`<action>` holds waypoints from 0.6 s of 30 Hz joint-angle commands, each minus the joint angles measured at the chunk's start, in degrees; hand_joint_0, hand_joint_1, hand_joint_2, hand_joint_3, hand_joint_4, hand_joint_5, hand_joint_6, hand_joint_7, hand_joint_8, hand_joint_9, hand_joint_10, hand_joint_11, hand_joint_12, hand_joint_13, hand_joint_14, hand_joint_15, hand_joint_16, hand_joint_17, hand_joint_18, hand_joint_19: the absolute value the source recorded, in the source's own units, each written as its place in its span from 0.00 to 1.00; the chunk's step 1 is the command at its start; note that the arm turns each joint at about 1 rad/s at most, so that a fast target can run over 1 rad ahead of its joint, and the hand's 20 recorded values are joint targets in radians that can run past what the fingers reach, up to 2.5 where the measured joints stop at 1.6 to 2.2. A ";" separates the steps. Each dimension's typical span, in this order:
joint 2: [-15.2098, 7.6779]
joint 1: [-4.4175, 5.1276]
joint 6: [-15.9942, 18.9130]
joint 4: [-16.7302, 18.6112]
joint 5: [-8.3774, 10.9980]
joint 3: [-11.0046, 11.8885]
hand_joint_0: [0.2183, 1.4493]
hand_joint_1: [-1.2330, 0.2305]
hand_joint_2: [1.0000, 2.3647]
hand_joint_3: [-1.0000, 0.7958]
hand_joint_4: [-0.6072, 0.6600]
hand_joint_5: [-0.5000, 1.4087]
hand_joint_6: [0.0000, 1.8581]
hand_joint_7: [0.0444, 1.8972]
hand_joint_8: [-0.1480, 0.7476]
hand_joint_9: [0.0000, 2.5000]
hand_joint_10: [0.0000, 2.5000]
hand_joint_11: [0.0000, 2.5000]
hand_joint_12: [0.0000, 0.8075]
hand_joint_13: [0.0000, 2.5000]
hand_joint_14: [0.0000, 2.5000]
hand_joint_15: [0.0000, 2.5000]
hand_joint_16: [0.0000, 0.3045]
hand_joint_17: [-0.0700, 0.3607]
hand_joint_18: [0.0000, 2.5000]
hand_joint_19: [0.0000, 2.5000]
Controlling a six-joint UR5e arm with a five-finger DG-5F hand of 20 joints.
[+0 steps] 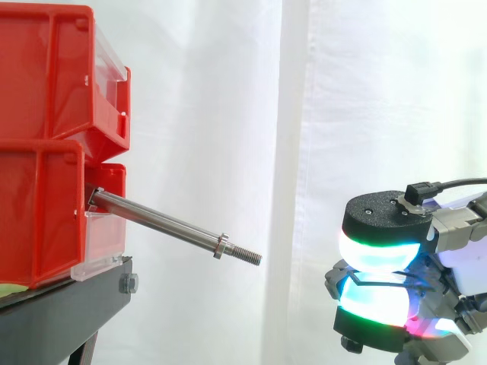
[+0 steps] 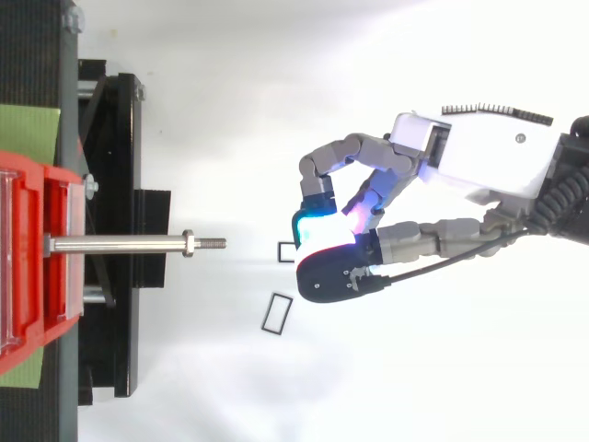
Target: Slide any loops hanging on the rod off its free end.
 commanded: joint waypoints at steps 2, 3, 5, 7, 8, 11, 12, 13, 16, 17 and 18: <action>0.00 0.01 0.02 -0.03 0.00 0.00 0.30 0.44 0.01 0.37 0.66 0.17 0.45 0.76 0.53 0.46 0.00 0.45 0.37 0.38 0.01 0.24 0.15 0.39 0.31 0.19; 0.00 0.01 0.02 -0.03 0.00 0.00 0.30 0.44 0.01 0.36 0.66 0.17 0.45 0.76 0.54 0.46 0.00 0.45 0.37 0.38 0.01 0.24 0.15 0.39 0.31 0.19; 0.00 0.01 0.02 -0.03 0.00 0.00 0.30 0.44 0.01 0.36 0.66 0.17 0.45 0.76 0.54 0.46 0.00 0.45 0.37 0.38 0.01 0.24 0.15 0.39 0.31 0.19; 0.00 0.01 0.02 -0.03 0.00 0.09 0.29 0.45 0.01 0.34 0.67 0.17 0.45 0.76 0.54 0.46 0.00 0.45 0.37 0.38 0.01 0.24 0.15 0.40 0.31 0.19; 0.00 0.01 0.02 -0.03 0.00 0.00 0.29 0.45 0.01 0.34 0.67 0.17 0.45 0.75 0.54 0.46 0.00 0.45 0.37 0.38 0.01 0.24 0.15 0.40 0.31 0.19; 0.00 0.01 0.02 -0.03 0.00 0.00 0.29 0.47 0.01 0.33 0.66 0.17 0.45 0.75 0.54 0.46 0.00 0.45 0.37 0.38 0.01 0.24 0.15 0.40 0.31 0.19; 0.00 0.01 0.02 -0.03 0.00 0.00 0.28 0.50 0.00 0.32 0.66 0.17 0.45 0.75 0.54 0.46 0.00 0.45 0.37 0.38 0.01 0.24 0.15 0.40 0.31 0.19; 0.00 0.01 0.02 -0.03 0.00 0.00 0.29 0.51 0.01 0.32 0.66 0.17 0.45 0.75 0.53 0.46 0.00 0.45 0.37 0.38 0.01 0.24 0.15 0.40 0.31 0.19; 0.00 0.01 0.02 -0.03 0.00 0.00 0.31 0.50 0.01 0.40 0.65 0.17 0.45 0.78 0.54 0.47 0.00 0.46 0.36 0.39 0.01 0.24 0.14 0.39 0.31 0.19; 0.00 0.01 0.02 -0.03 0.00 0.00 0.31 0.49 0.01 0.41 0.65 0.17 0.45 0.78 0.53 0.47 0.00 0.46 0.36 0.39 0.01 0.24 0.14 0.39 0.31 0.19; 0.00 0.01 0.02 -0.03 0.00 0.00 0.31 0.46 0.02 0.44 0.65 0.17 0.45 0.79 0.53 0.48 0.00 0.46 0.36 0.39 0.01 0.24 0.14 0.39 0.31 0.19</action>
